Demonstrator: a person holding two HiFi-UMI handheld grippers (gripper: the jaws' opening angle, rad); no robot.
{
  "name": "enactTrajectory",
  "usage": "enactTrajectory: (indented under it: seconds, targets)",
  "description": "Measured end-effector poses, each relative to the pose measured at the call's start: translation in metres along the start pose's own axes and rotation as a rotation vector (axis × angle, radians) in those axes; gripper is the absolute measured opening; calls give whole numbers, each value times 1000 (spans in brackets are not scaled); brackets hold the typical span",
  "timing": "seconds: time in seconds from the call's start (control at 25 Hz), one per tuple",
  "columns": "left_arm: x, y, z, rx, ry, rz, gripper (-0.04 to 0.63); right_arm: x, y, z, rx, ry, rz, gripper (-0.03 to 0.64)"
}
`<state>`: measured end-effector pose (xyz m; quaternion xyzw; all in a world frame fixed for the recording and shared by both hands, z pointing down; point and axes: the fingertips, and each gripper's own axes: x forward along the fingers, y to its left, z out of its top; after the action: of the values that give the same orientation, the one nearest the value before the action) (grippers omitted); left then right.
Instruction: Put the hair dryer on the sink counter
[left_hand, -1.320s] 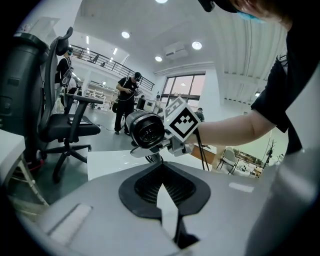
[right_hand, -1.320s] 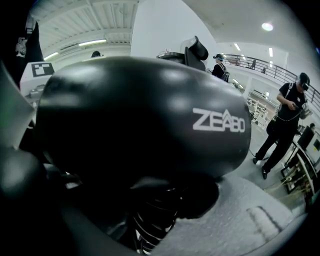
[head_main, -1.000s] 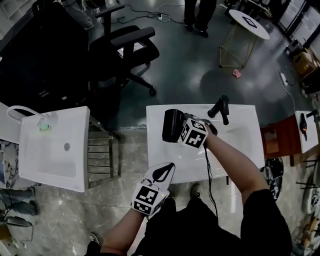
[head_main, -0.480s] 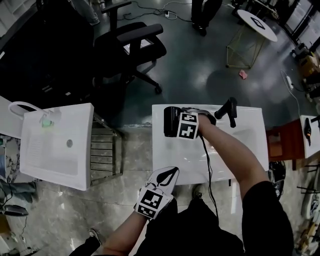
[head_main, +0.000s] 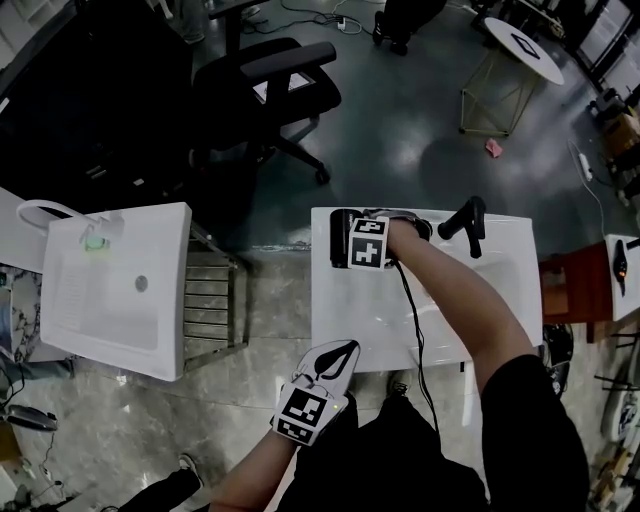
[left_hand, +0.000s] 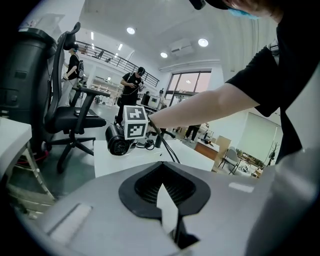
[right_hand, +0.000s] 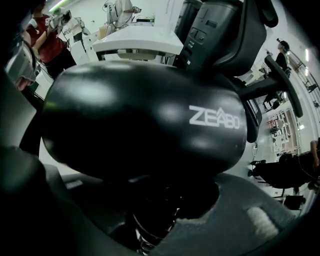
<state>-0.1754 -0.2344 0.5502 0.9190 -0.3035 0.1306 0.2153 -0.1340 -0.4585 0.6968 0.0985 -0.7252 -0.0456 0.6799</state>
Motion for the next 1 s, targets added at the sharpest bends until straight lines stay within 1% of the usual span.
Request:
enactTrajectory:
  seconds: [0.44,0.64,0.8,1.0]
  targets:
    - [-5,4,-4,-26,-13,19,3,12,-5,4,-40,76,39,184]
    - [-6,2,-6,-30,-11,19,3,16,-4,4,-26,117,92,187]
    - [-8,2,-9,-36,-9,26,3,16,-4,5,-43,120,118,190]
    - [-8,1,-10,-50,-9,28,3,17,-5,5,-29,117,151,192]
